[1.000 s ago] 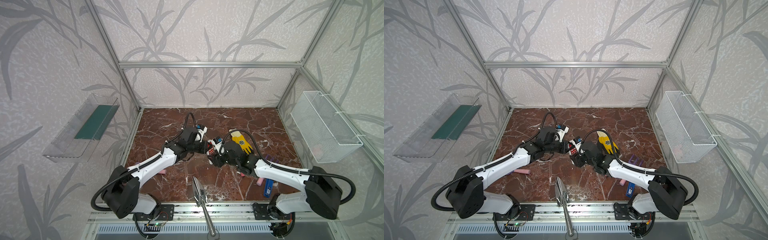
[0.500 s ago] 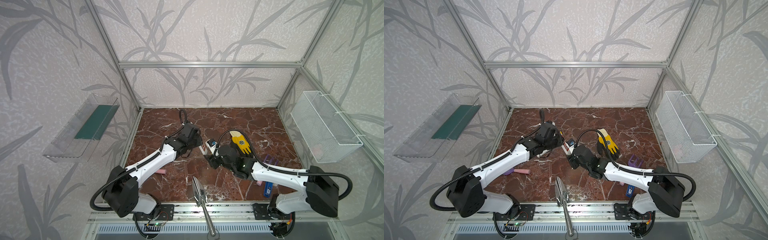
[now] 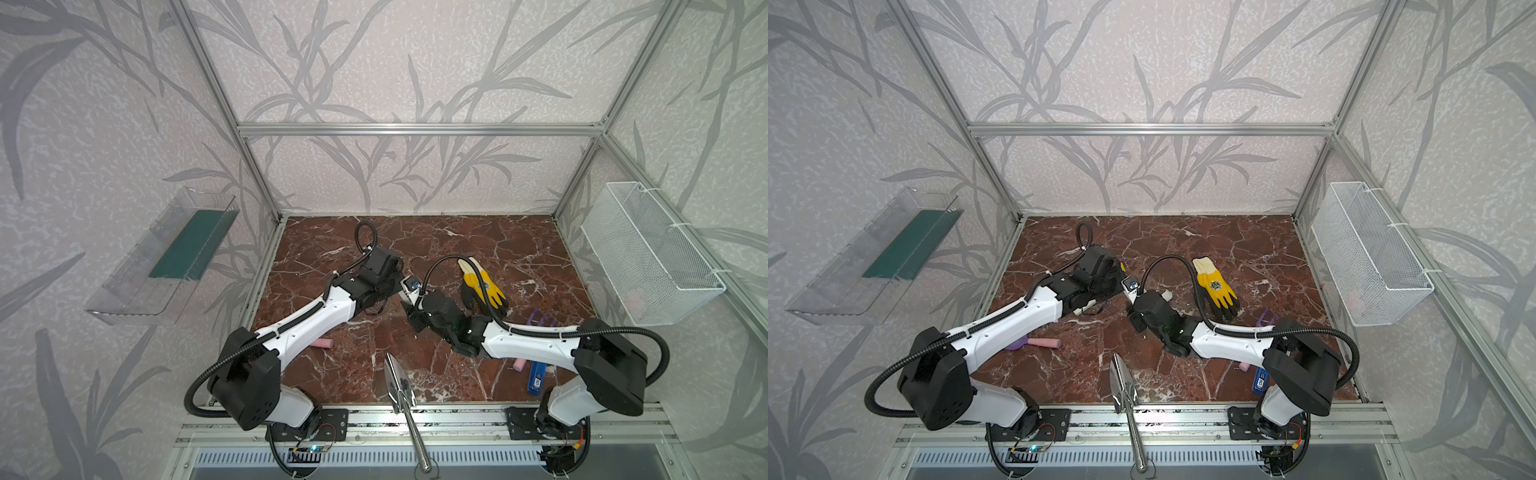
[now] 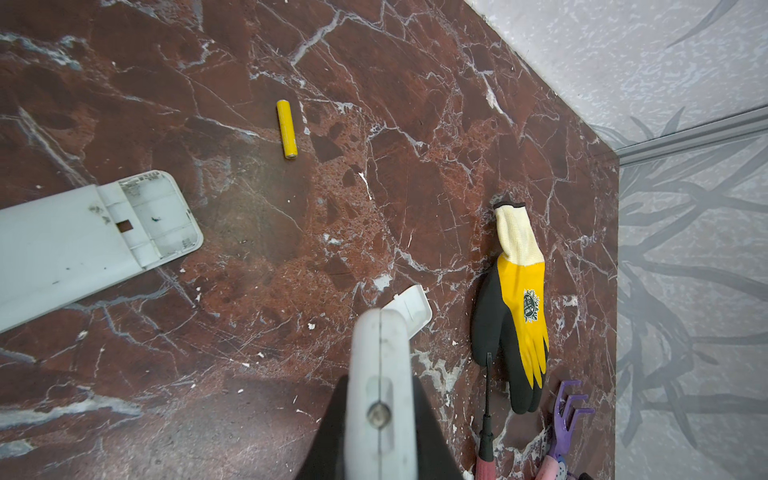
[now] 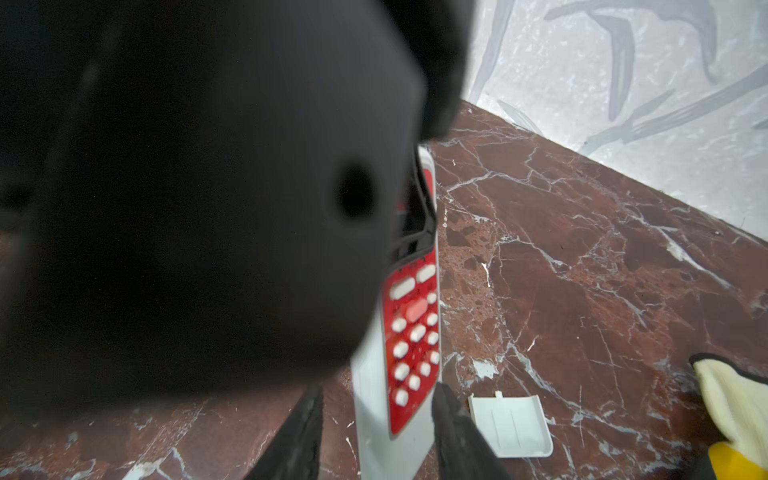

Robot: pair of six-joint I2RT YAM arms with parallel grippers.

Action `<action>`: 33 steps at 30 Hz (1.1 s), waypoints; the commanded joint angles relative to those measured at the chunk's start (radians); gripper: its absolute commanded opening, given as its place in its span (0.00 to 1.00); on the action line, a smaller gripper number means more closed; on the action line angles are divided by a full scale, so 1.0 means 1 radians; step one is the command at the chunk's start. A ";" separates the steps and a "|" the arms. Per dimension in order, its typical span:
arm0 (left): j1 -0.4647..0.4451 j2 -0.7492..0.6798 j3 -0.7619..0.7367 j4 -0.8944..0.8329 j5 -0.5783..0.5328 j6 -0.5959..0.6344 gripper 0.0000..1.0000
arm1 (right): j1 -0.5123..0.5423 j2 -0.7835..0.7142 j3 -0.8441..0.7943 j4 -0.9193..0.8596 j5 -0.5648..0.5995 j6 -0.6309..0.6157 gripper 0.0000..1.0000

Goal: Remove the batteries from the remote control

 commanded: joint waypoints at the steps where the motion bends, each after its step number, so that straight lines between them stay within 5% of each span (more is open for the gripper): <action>1: -0.005 -0.037 0.033 -0.008 -0.010 -0.040 0.00 | 0.032 0.027 0.018 0.089 0.070 -0.033 0.41; 15: -0.005 -0.048 0.039 0.003 0.030 -0.084 0.00 | 0.078 0.111 -0.011 0.243 0.258 -0.121 0.28; 33: 0.018 -0.067 0.025 0.058 0.113 -0.114 0.00 | 0.078 0.110 -0.182 0.464 0.229 -0.185 0.33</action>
